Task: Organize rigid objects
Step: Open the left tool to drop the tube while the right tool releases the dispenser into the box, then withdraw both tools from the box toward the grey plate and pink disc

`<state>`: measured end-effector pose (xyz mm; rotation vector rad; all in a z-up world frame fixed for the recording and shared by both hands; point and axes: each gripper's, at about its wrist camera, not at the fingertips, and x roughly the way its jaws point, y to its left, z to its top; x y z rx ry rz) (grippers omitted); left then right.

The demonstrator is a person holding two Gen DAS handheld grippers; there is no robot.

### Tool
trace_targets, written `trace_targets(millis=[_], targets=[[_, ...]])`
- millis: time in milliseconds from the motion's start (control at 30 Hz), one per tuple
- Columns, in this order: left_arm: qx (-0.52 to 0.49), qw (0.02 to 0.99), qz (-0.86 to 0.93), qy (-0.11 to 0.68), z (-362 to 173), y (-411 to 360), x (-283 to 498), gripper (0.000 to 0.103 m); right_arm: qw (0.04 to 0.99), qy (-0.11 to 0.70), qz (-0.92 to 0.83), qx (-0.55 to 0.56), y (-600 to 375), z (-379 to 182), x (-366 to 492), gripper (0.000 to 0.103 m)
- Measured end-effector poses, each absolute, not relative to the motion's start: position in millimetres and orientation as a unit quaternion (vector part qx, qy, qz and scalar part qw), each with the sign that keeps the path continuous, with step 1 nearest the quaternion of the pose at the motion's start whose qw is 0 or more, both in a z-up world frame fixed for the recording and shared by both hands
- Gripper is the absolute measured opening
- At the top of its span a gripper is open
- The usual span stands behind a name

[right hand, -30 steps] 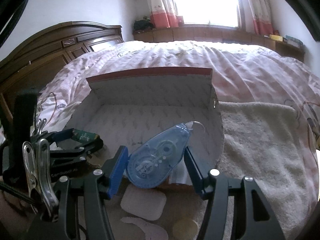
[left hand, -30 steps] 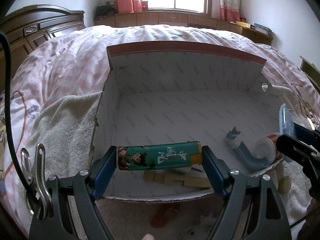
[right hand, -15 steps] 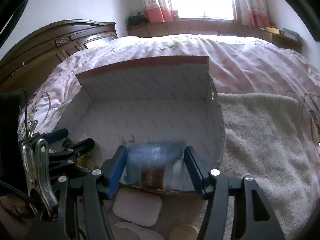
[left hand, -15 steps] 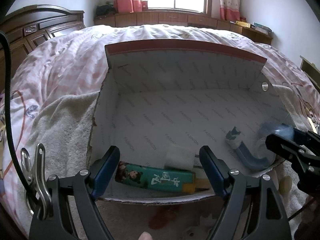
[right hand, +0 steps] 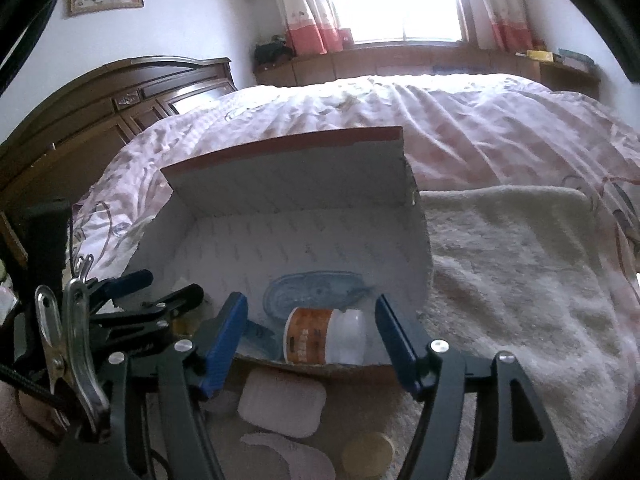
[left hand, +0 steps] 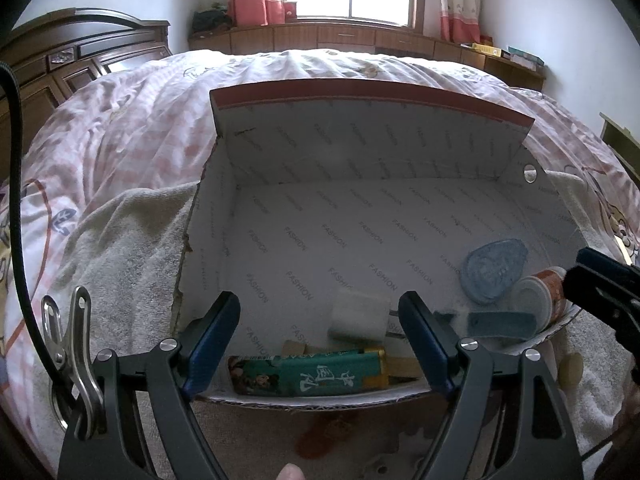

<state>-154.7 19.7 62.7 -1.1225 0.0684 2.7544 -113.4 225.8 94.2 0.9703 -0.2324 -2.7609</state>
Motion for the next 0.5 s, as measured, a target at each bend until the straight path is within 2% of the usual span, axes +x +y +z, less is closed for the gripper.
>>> trace_targets(millis=[500], targets=[[-0.355, 0.100, 0.929, 0.011, 89.3, 12.1, -118.2, 0.083, 0.109, -0.072, -0.936, 0.327, 227.2, 94.0, -72.0, 0.070]])
